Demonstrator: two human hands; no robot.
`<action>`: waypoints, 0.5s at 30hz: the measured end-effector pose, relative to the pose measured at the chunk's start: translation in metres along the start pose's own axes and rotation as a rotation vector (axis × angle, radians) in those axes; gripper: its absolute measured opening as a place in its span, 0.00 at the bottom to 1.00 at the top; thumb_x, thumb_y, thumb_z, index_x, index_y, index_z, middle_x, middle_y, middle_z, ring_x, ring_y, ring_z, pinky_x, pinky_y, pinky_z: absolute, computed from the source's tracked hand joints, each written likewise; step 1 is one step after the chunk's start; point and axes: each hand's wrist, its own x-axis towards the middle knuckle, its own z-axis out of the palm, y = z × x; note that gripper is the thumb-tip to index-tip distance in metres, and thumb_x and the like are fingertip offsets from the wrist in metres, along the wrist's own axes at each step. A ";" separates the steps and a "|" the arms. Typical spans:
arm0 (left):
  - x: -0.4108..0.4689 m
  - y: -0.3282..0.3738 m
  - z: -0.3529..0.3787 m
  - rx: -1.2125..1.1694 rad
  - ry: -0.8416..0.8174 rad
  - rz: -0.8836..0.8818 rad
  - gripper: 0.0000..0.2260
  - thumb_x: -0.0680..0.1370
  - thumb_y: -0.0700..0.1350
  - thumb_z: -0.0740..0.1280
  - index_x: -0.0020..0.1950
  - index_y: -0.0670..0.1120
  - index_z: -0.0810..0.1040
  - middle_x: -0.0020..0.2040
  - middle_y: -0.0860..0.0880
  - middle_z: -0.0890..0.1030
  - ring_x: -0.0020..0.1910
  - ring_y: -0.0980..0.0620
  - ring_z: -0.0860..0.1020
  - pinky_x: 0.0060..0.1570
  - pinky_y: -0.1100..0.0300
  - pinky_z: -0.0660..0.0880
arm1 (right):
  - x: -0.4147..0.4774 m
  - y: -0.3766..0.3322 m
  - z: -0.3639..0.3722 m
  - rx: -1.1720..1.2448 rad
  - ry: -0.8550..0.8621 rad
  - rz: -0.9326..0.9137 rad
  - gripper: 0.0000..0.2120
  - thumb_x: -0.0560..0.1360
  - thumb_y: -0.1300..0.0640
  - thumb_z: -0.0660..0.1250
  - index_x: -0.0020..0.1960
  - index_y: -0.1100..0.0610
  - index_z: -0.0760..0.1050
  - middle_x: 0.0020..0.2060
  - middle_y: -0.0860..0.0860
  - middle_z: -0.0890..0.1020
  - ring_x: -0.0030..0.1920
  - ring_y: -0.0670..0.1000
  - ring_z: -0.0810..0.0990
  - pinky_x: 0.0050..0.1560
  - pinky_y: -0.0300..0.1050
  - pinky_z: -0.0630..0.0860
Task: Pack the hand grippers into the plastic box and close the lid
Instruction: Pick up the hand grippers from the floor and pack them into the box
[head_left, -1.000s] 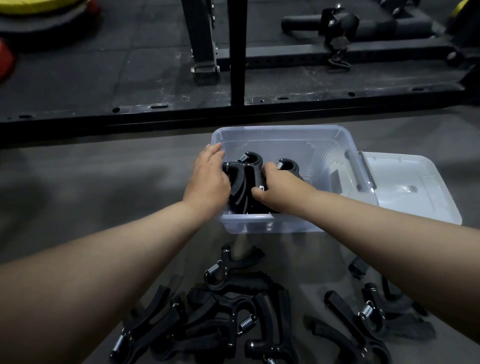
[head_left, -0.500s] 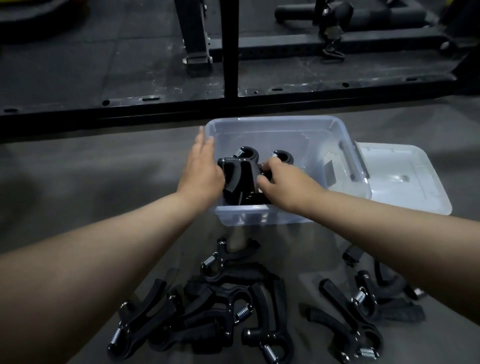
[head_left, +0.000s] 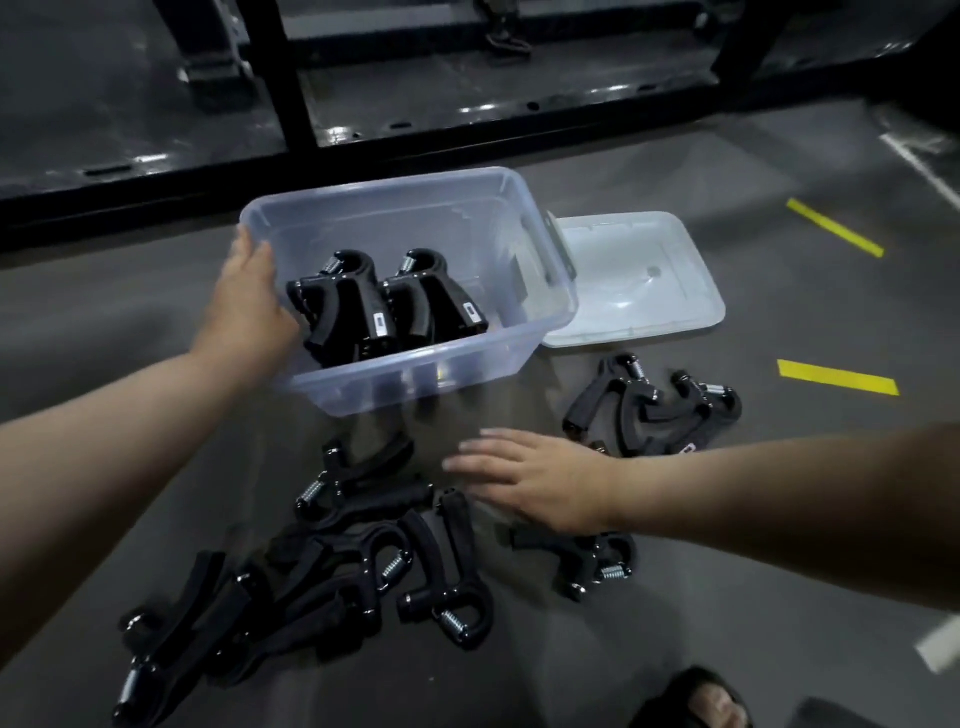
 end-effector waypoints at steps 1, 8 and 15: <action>-0.001 0.001 0.000 0.003 -0.004 -0.011 0.28 0.73 0.32 0.57 0.74 0.42 0.63 0.80 0.45 0.49 0.77 0.46 0.55 0.72 0.56 0.56 | -0.010 0.002 0.008 -0.010 -0.059 0.082 0.21 0.74 0.56 0.60 0.66 0.58 0.74 0.72 0.57 0.68 0.71 0.59 0.68 0.73 0.53 0.62; -0.002 0.000 0.004 0.086 -0.023 -0.039 0.26 0.73 0.32 0.58 0.71 0.38 0.64 0.80 0.45 0.48 0.77 0.44 0.53 0.74 0.49 0.57 | -0.022 0.054 0.026 0.342 -0.300 1.284 0.28 0.77 0.52 0.60 0.75 0.48 0.56 0.78 0.58 0.46 0.77 0.61 0.45 0.72 0.64 0.51; -0.008 0.006 0.001 0.054 -0.014 -0.072 0.24 0.74 0.32 0.57 0.70 0.41 0.65 0.80 0.47 0.48 0.77 0.45 0.55 0.72 0.51 0.59 | -0.003 0.046 0.037 0.460 -0.107 1.271 0.20 0.78 0.48 0.63 0.65 0.57 0.69 0.68 0.54 0.64 0.65 0.65 0.65 0.67 0.56 0.65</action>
